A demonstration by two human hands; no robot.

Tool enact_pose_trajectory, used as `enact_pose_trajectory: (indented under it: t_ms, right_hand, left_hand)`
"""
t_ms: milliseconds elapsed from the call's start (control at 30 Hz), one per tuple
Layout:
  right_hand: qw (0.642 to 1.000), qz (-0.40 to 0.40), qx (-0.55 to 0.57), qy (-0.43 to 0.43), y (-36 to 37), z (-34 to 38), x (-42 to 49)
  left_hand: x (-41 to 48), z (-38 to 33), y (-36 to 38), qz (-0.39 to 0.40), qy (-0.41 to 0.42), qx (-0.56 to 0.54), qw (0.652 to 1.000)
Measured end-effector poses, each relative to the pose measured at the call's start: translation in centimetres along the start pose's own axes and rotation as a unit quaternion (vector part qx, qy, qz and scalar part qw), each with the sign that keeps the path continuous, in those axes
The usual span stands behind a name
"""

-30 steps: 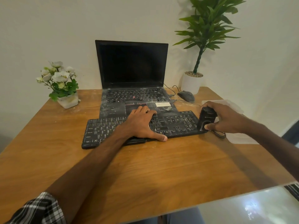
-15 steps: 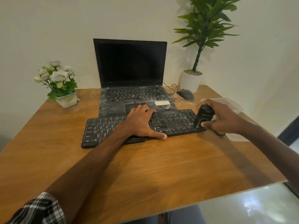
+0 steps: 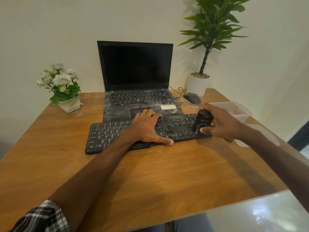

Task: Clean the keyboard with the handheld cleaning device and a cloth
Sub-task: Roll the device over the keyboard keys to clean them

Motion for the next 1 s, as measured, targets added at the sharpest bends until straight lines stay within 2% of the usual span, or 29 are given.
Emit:
enact_pose_trajectory:
  t_ms: [100,133,233,300,367,533,767,833,933,1000]
  right_hand:
    - [0.998,0.069,0.005,-0.002,-0.8,0.2,0.1]
    - [0.998,0.067,0.010,-0.004,-1.1,0.5,0.1]
    - [0.999,-0.023,0.047,0.004,-1.2,1.0,0.1]
    - [0.997,-0.055,0.053,-0.002,-0.3,1.2,-0.3]
    - [0.999,-0.044,0.028,-0.008,0.5,1.2,-0.6]
    - [0.997,0.055,-0.044,-0.020,-0.6,1.8,-0.2]
    - [0.999,-0.030,0.001,-0.013,0.3,3.5,-0.1]
    - [1.000,-0.019,-0.009,-0.014,0.7,3.6,-0.4]
    - [0.999,0.042,-0.016,-0.008,0.1,4.1,-0.3]
    - [0.999,0.034,0.000,-0.002,-0.2,4.4,0.1]
  left_hand:
    - [0.0,0.0,0.0,-0.006,0.000,-0.002,1.000]
    - [-0.1,0.0,0.0,-0.007,0.000,-0.002,1.000]
    - [-0.1,0.0,0.0,-0.009,0.002,-0.002,1.000]
    - [-0.1,0.1,0.1,-0.006,-0.001,-0.002,1.000]
    - [0.0,0.1,0.2,-0.004,-0.002,0.000,1.000]
    - [-0.2,0.1,0.1,-0.015,0.004,0.006,1.000]
    - [-0.2,0.0,0.0,-0.004,-0.001,0.003,1.000]
    - [-0.2,0.0,0.0,-0.007,0.001,0.005,1.000]
    - [-0.1,0.0,0.0,-0.009,0.001,0.004,1.000]
    - [-0.1,0.0,0.0,-0.009,0.000,0.004,1.000]
Point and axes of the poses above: each hand's wrist, its own x-axis towards the middle knuckle, its own y-axis out of the palm, z = x × y, the point moved 5 cm from there along x, towards the middle knuckle, and after that the axes turned 3 degrees about -z, right-handed, at the moved point
